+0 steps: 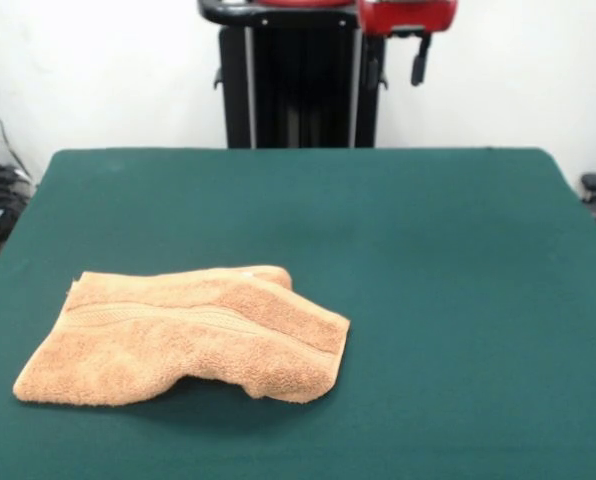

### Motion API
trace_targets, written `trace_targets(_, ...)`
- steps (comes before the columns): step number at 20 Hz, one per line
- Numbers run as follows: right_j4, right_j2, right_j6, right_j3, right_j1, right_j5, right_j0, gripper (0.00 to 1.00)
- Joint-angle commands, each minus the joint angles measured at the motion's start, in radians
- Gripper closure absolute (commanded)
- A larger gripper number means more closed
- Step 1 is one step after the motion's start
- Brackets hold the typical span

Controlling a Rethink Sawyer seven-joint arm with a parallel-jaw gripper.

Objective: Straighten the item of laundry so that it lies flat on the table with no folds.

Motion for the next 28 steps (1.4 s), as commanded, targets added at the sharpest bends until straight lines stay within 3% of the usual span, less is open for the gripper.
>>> trace_targets(1, -0.007, 0.055, 0.136, -0.126, 0.125, 0.025, 0.018, 0.00)
trace_targets(13, 0.007, 0.053, 0.164, -0.201, 0.181, 0.025, 0.063, 0.00)
trace_targets(28, 0.020, 0.033, 0.172, -0.425, 0.355, 0.065, 0.087, 0.00)
